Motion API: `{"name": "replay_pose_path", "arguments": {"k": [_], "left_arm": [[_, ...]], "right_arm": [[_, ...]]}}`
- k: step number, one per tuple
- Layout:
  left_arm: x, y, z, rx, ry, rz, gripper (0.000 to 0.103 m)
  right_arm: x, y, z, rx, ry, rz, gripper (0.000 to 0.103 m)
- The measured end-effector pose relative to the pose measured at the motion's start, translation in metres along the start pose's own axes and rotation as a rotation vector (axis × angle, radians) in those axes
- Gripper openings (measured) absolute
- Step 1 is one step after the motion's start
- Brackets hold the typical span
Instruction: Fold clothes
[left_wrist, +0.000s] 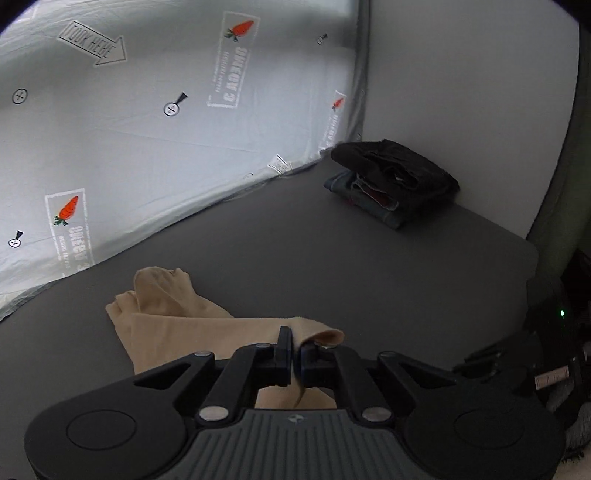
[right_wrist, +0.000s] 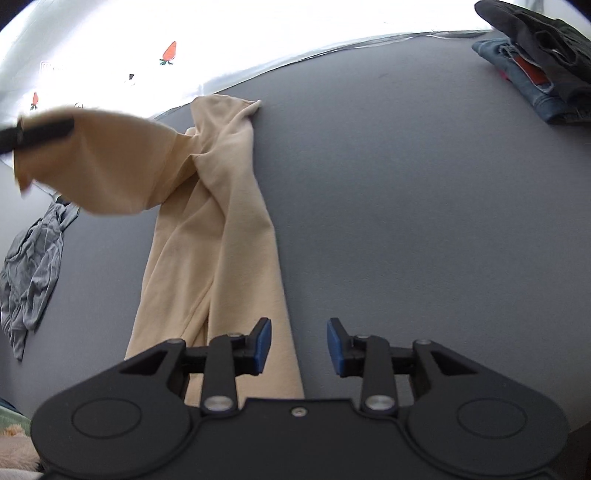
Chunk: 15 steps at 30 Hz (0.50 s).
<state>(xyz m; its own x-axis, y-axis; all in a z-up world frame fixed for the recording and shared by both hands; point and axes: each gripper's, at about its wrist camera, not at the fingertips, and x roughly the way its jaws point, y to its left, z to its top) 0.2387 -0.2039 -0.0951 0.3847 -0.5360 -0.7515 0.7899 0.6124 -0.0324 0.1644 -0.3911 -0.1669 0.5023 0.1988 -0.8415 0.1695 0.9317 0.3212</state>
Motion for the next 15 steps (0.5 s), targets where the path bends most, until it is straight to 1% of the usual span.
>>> {"name": "replay_pose_path", "arguments": {"k": [2, 3, 4, 5, 6, 7, 8, 9, 10, 12, 15], "left_arm": [[0.034, -0.017, -0.025, 0.024, 0.132, -0.053, 0.013], [0.055, -0.024, -0.041, 0.032, 0.219, -0.077, 0.020], [0.067, -0.026, -0.052, 0.025, 0.272, -0.076, 0.022], [0.073, -0.028, -0.060, 0.016, 0.302, -0.067, 0.022], [0.075, -0.029, -0.067, -0.006, 0.322, -0.064, 0.026], [0.071, -0.028, -0.070, -0.033, 0.320, -0.075, 0.034], [0.064, -0.026, -0.071, -0.066, 0.303, -0.093, 0.041], [0.053, -0.022, -0.071, -0.109, 0.266, -0.108, 0.052], [0.043, -0.017, -0.070, -0.154, 0.224, -0.115, 0.059], [0.026, -0.004, -0.070, -0.257, 0.162, -0.095, 0.062], [0.016, 0.014, -0.077, -0.415, 0.124, -0.023, 0.062]], "right_arm": [[0.000, -0.011, -0.002, 0.026, 0.009, 0.000, 0.034], [0.001, -0.015, -0.003, 0.032, 0.016, 0.002, 0.034], [0.002, -0.018, -0.004, 0.033, 0.021, 0.003, 0.034], [0.003, -0.018, -0.005, 0.028, 0.026, 0.005, 0.035], [0.004, -0.018, -0.006, 0.019, 0.032, 0.011, 0.035], [0.005, -0.017, -0.006, 0.008, 0.038, 0.021, 0.036], [0.007, -0.015, -0.007, -0.006, 0.043, 0.038, 0.037], [0.008, -0.013, -0.007, -0.023, 0.048, 0.059, 0.038], [0.011, -0.010, -0.007, -0.040, 0.054, 0.080, 0.039], [0.020, -0.002, -0.008, -0.072, 0.069, 0.119, 0.040], [0.042, 0.012, -0.008, -0.129, 0.080, 0.137, 0.041]]}}
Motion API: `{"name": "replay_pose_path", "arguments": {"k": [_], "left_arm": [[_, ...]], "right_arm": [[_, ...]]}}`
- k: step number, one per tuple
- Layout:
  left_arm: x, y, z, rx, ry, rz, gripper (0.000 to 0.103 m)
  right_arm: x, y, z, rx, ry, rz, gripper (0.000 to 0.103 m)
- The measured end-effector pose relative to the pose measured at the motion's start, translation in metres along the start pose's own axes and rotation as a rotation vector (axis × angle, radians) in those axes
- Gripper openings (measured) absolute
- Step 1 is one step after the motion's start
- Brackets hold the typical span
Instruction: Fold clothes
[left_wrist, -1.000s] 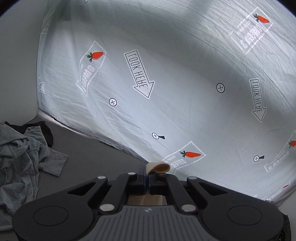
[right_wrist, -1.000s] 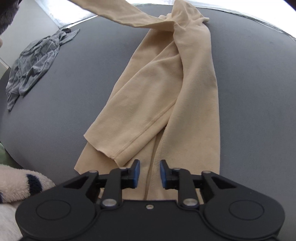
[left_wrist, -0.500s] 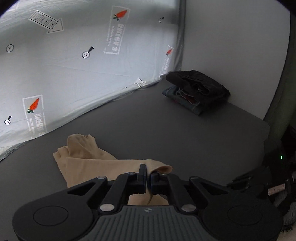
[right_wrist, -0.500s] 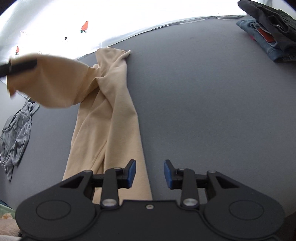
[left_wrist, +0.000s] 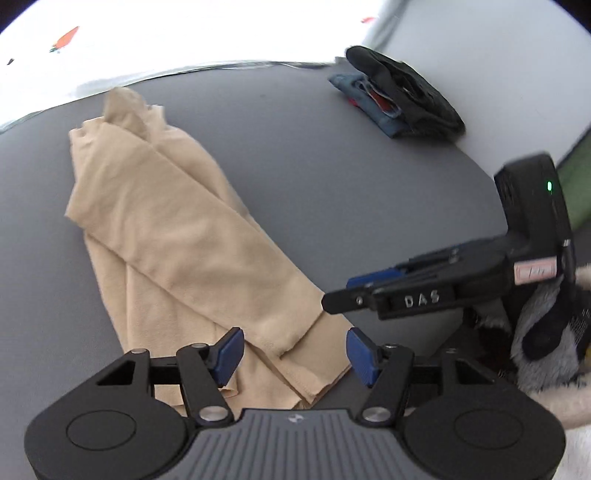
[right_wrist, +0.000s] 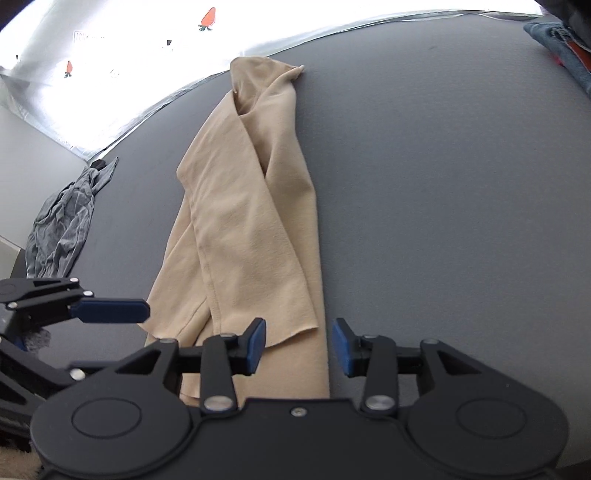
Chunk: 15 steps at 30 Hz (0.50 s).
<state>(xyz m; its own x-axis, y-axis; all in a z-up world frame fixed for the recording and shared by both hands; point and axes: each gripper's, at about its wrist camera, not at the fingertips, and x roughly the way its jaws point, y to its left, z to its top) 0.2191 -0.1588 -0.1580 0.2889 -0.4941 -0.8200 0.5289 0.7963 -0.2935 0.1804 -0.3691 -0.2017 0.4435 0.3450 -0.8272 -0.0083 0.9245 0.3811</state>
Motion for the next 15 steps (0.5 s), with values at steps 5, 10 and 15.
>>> {"name": "replay_pose_path", "arguments": {"k": [5, 10, 15], "left_arm": [[-0.009, 0.017, -0.007, -0.174, -0.047, 0.071, 0.062], [-0.026, 0.021, -0.017, -0.240, -0.071, 0.114, 0.062], [-0.031, 0.028, -0.017, -0.295, -0.095, 0.129, 0.062]], "right_arm": [[0.023, 0.022, 0.005, -0.172, -0.021, -0.041, 0.019], [0.009, 0.028, 0.004, -0.214, 0.011, -0.001, 0.003], [0.004, 0.018, -0.004, -0.278, 0.147, -0.024, 0.007]]}}
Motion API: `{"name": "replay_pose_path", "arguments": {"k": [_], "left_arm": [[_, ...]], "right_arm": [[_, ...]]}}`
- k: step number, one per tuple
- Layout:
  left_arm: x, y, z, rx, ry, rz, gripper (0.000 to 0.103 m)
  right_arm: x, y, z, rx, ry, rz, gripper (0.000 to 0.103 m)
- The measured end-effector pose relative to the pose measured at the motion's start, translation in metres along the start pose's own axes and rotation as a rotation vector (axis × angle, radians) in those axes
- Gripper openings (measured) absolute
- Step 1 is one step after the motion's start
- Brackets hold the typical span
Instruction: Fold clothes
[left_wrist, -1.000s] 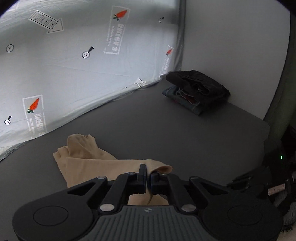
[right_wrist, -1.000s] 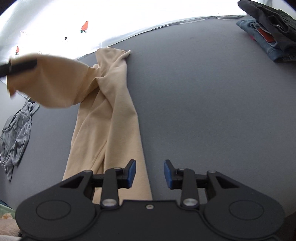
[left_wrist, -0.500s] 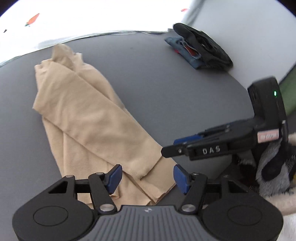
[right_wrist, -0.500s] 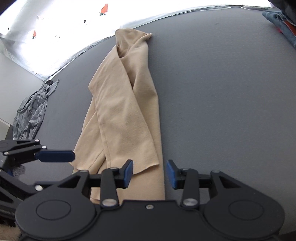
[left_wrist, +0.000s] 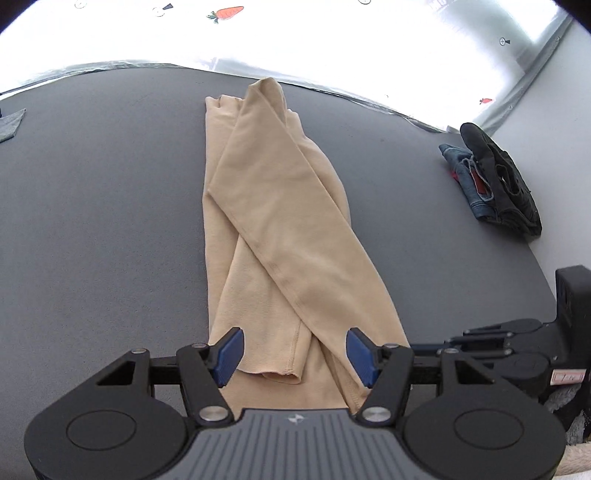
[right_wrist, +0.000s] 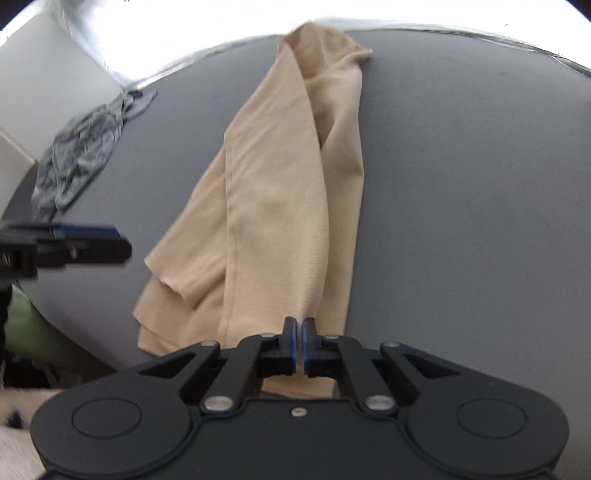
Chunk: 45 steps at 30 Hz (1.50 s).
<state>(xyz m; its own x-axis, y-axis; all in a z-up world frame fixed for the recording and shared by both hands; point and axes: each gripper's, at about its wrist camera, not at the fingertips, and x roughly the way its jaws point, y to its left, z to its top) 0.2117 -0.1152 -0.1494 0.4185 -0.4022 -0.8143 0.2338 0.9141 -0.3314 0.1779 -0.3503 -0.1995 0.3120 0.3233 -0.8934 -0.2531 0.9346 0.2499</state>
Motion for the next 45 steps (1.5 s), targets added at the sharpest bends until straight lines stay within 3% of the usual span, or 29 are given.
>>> {"name": "replay_pose_path", "arguments": {"k": [1, 2, 5, 12, 20, 25, 29, 31, 32, 37, 40, 43, 45], "left_arm": [[0.002, 0.001, 0.003, -0.007, -0.004, 0.008, 0.062], [0.003, 0.000, 0.006, -0.009, -0.009, 0.017, 0.062], [0.005, -0.001, 0.019, 0.000, -0.040, 0.035, 0.062], [0.019, 0.004, 0.062, -0.008, -0.093, 0.065, 0.062], [0.065, 0.020, 0.168, 0.013, -0.187, 0.056, 0.062], [0.121, 0.031, 0.239, 0.026, -0.163, 0.006, 0.062], [0.168, 0.040, 0.264, -0.036, -0.123, -0.047, 0.057], [0.189, 0.057, 0.265, -0.163, -0.096, -0.079, 0.017], [0.194, 0.064, 0.265, -0.195, -0.092, -0.081, 0.014], [0.202, 0.068, 0.262, -0.201, -0.144, -0.094, 0.014], [0.219, 0.060, 0.263, -0.103, -0.137, -0.008, 0.020], [0.224, 0.050, 0.262, -0.004, -0.172, 0.022, 0.020], [0.218, 0.048, 0.264, 0.017, -0.167, 0.050, 0.026]], "right_arm": [[0.004, -0.002, -0.001, -0.020, 0.025, -0.020, 0.009], [0.004, -0.005, 0.000, -0.019, 0.024, -0.030, 0.019], [-0.011, -0.014, 0.013, 0.001, -0.057, -0.019, 0.045], [-0.018, -0.053, 0.072, 0.138, -0.219, 0.007, 0.048], [0.019, -0.104, 0.190, 0.255, -0.342, 0.056, 0.052], [0.076, -0.124, 0.271, 0.301, -0.336, 0.117, 0.050], [0.123, -0.131, 0.308, 0.310, -0.283, 0.129, 0.046], [0.143, -0.132, 0.318, 0.327, -0.266, 0.131, 0.020], [0.148, -0.132, 0.319, 0.343, -0.275, 0.136, 0.007], [0.128, -0.118, 0.311, 0.288, -0.396, -0.002, 0.004], [0.136, -0.116, 0.310, 0.224, -0.384, -0.083, 0.004], [0.150, -0.117, 0.313, 0.182, -0.365, -0.142, 0.004], [0.146, -0.113, 0.317, 0.153, -0.360, -0.202, 0.011]]}}
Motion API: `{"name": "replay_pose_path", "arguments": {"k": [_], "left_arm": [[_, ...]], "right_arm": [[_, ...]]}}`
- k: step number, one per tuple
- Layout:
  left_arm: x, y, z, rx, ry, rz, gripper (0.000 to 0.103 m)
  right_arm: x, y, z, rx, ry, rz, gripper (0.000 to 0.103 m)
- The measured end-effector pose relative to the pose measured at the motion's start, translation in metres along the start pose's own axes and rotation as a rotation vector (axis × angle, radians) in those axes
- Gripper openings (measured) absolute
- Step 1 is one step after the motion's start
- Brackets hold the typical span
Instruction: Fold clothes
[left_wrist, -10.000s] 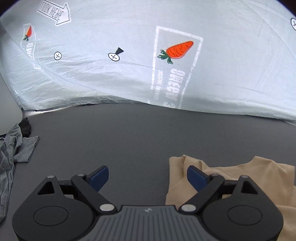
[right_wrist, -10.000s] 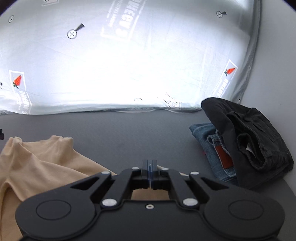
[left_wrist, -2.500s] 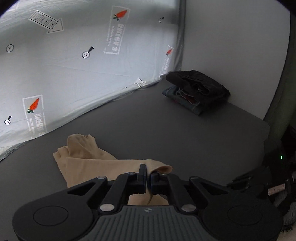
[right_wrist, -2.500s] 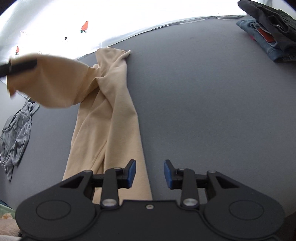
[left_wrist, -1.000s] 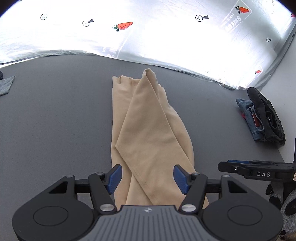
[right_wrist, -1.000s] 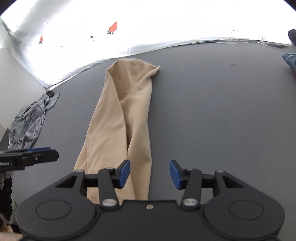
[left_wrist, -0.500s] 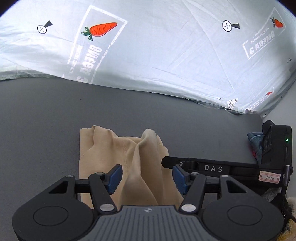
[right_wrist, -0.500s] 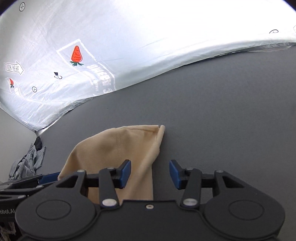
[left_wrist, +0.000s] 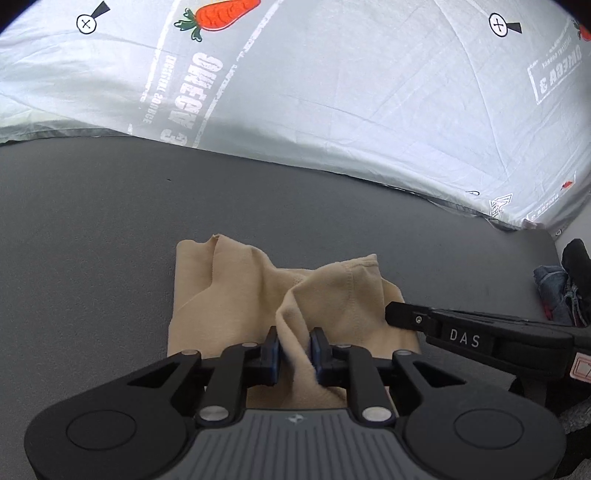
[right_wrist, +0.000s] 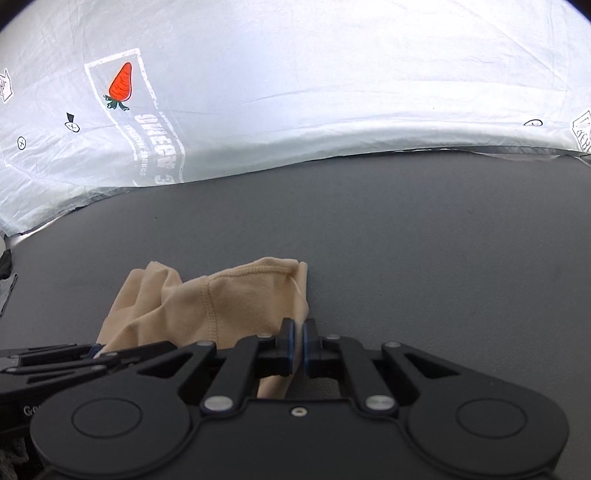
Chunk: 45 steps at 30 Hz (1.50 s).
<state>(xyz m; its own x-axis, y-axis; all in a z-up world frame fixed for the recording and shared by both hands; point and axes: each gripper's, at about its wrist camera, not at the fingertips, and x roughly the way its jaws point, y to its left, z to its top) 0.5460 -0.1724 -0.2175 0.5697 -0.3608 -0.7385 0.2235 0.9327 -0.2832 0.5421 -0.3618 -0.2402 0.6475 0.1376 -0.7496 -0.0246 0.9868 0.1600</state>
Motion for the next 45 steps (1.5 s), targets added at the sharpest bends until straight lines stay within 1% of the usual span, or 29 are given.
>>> {"name": "replay_pose_path", "arguments": {"k": [1, 2, 3, 4, 6, 7, 9, 10, 11, 12, 15, 16, 18, 19, 20, 22, 23, 24, 26, 27, 30, 32, 35, 37, 38, 39, 43, 44, 45], "left_arm": [[-0.004, 0.001, 0.002, 0.006, -0.002, 0.021, 0.036], [-0.010, 0.002, 0.003, 0.009, -0.012, 0.044, 0.041], [-0.020, 0.005, 0.004, -0.001, -0.034, 0.077, 0.051], [-0.030, 0.008, 0.004, -0.014, -0.057, 0.112, 0.062], [-0.057, 0.019, -0.004, -0.065, -0.129, 0.229, 0.065], [-0.070, 0.024, -0.011, -0.082, -0.144, 0.248, 0.066], [-0.093, 0.031, -0.032, -0.125, -0.143, 0.254, 0.066], [-0.103, 0.035, -0.046, -0.154, -0.138, 0.254, 0.066], [-0.114, 0.039, -0.062, -0.181, -0.129, 0.251, 0.066], [-0.127, 0.041, -0.077, -0.203, -0.116, 0.246, 0.066], [-0.150, 0.037, -0.117, -0.238, -0.069, 0.267, 0.066], [-0.155, 0.034, -0.131, -0.243, -0.044, 0.276, 0.065], [-0.166, 0.029, -0.153, -0.246, -0.011, 0.276, 0.065], [-0.172, 0.027, -0.162, -0.236, 0.003, 0.278, 0.065], [-0.177, 0.024, -0.169, -0.223, 0.011, 0.286, 0.065], [-0.191, 0.021, -0.181, -0.211, 0.004, 0.283, 0.065], [-0.196, 0.020, -0.185, -0.216, 0.001, 0.275, 0.065], [-0.198, 0.018, -0.189, -0.213, 0.003, 0.271, 0.065], [-0.202, 0.013, -0.197, -0.207, 0.009, 0.263, 0.064], [-0.204, 0.011, -0.201, -0.203, 0.011, 0.258, 0.064], [-0.207, 0.004, -0.213, -0.202, 0.037, 0.245, 0.064], [-0.207, 0.004, -0.222, -0.205, 0.058, 0.255, 0.064], [-0.209, 0.005, -0.231, -0.211, 0.079, 0.273, 0.064], [-0.212, 0.007, -0.233, -0.217, 0.078, 0.273, 0.064], [-0.213, 0.008, -0.234, -0.221, 0.075, 0.273, 0.064], [-0.214, 0.008, -0.234, -0.220, 0.072, 0.271, 0.064], [-0.214, 0.003, -0.233, -0.193, 0.072, 0.253, 0.065], [-0.213, 0.002, -0.232, -0.187, 0.070, 0.243, 0.065], [-0.213, 0.000, -0.232, -0.181, 0.067, 0.233, 0.065]], "right_arm": [[-0.005, 0.001, 0.002, -0.020, -0.012, -0.028, 0.013], [-0.012, -0.001, 0.004, -0.034, -0.033, -0.048, 0.016], [-0.022, -0.003, 0.006, -0.037, -0.052, -0.063, 0.021], [-0.033, -0.006, 0.008, -0.033, -0.068, -0.069, 0.022], [-0.060, -0.006, 0.005, -0.041, -0.098, -0.046, 0.023], [-0.074, -0.002, 0.000, -0.065, -0.109, -0.021, 0.023], [-0.101, 0.010, -0.012, -0.122, -0.127, 0.034, 0.023], [-0.113, 0.021, -0.023, -0.167, -0.130, 0.073, 0.021], [-0.123, 0.033, -0.035, -0.206, -0.126, 0.111, 0.015], [-0.132, 0.046, -0.049, -0.236, -0.116, 0.150, 0.006], [-0.148, 0.083, -0.091, -0.308, -0.063, 0.252, 0.002], [-0.147, 0.091, -0.103, -0.342, -0.041, 0.260, 0.002], [-0.141, 0.100, -0.125, -0.437, -0.004, 0.207, 0.001], [-0.137, 0.097, -0.129, -0.441, 0.012, 0.154, 0.001], [-0.136, 0.087, -0.129, -0.390, 0.026, 0.122, 0.001], [-0.142, 0.063, -0.121, -0.231, 0.034, 0.099, 0.003], [-0.148, 0.055, -0.118, -0.181, 0.020, 0.097, 0.003], [-0.153, 0.051, -0.117, -0.169, 0.002, 0.092, 0.005], [-0.164, 0.048, -0.120, -0.180, -0.022, 0.091, 0.006], [-0.167, 0.050, -0.124, -0.191, -0.019, 0.113, 0.006], [-0.163, 0.054, -0.144, -0.177, 0.032, 0.161, 0.011], [-0.153, 0.051, -0.162, -0.136, 0.083, 0.136, 0.010], [-0.161, 0.046, -0.177, -0.126, 0.072, 0.114, 0.011], [-0.171, 0.047, -0.177, -0.122, 0.057, 0.090, 0.019], [-0.175, 0.048, -0.177, -0.125, 0.048, 0.074, 0.029], [-0.178, 0.049, -0.177, -0.134, 0.038, 0.065, 0.033], [-0.176, 0.056, -0.173, -0.185, 0.005, 0.054, 0.033], [-0.174, 0.058, -0.171, -0.191, 0.001, 0.066, 0.035], [-0.171, 0.061, -0.168, -0.198, -0.003, 0.083, 0.039]]}}
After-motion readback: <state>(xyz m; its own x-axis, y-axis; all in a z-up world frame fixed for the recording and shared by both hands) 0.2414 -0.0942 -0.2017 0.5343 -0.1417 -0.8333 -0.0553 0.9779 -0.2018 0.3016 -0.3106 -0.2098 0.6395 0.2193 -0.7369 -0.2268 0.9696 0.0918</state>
